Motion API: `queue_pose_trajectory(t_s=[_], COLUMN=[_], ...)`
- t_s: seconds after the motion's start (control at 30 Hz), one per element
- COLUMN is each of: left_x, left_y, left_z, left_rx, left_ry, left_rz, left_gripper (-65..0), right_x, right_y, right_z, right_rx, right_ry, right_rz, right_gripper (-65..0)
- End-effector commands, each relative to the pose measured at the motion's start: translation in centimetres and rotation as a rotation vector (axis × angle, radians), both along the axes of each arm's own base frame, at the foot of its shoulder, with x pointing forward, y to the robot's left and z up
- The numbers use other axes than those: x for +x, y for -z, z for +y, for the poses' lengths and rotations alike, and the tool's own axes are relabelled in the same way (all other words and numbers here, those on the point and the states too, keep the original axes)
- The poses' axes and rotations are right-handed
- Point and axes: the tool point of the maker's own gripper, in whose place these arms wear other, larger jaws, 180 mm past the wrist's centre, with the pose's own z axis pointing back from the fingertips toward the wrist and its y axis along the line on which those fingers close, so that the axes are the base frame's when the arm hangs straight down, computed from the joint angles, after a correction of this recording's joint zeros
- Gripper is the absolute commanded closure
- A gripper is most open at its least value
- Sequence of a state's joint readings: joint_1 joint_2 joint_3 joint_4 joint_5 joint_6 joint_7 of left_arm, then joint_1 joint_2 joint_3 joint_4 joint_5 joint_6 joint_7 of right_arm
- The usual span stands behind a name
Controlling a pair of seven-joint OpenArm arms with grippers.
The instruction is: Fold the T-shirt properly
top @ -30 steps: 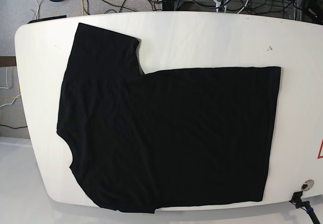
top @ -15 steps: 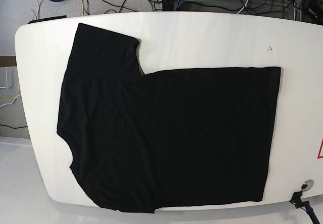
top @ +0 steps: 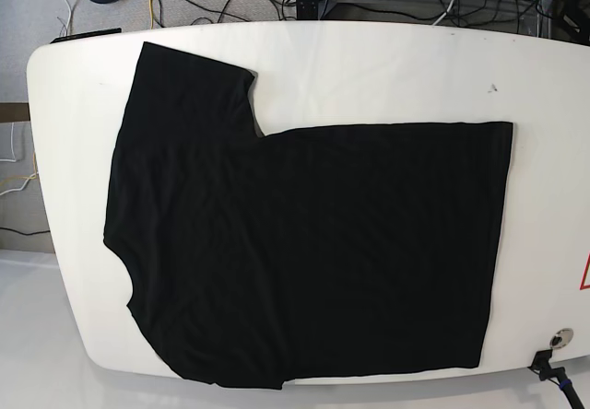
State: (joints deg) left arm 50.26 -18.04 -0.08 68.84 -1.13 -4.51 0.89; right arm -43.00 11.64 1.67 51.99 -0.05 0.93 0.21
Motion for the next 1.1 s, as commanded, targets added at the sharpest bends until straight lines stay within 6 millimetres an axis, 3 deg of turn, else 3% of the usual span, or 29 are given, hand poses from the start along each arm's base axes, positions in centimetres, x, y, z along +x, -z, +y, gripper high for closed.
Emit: queue_pose_trajectory(t_s=[0.0, 0.23, 0.37, 0.5, 0.67, 0.7, 0.83, 1.07], left_x=[1.6, 8.0, 11.2, 14.2, 18.0, 17.6, 19.9, 25.0], left_y=[-1.8, -7.0, -10.2, -12.9, -16.6, -16.1, -17.8, -23.2], left_z=[-0.2, -2.6, -4.1, -4.8, -4.9, -5.1, -5.5, -7.2], left_rx=[0.000, -0.030, -0.039, -0.021, 0.035, 0.012, 0.027, 0.043], left_ry=[0.054, 0.193, 0.262, 0.314, 0.356, 0.329, 0.328, 0.338], left_rz=[-0.042, -0.222, -0.328, -0.432, -0.576, -0.555, -0.609, -0.767], left_gripper=[0.0, 0.0, 0.0, 0.0, 0.0, 0.0, 0.0, 0.0], right_x=[0.1, 5.1, 9.2, 15.5, 23.0, 21.2, 21.2, 23.2], right_y=[-1.9, -6.6, -9.6, -13.5, -19.4, -17.6, -17.8, -20.5], right_z=[-1.0, -1.0, -0.2, 0.3, -0.6, -0.4, -1.5, -5.5], right_rx=[-0.022, -0.029, -0.024, -0.030, -0.057, -0.053, -0.041, -0.013], right_ry=[-0.010, -0.049, -0.077, -0.101, -0.095, -0.102, -0.066, 0.106], right_rz=[-0.025, -0.199, -0.309, -0.482, -0.714, -0.629, -0.584, -0.646], right_gripper=[0.0, 0.0, 0.0, 0.0, 0.0, 0.0, 0.0, 0.0])
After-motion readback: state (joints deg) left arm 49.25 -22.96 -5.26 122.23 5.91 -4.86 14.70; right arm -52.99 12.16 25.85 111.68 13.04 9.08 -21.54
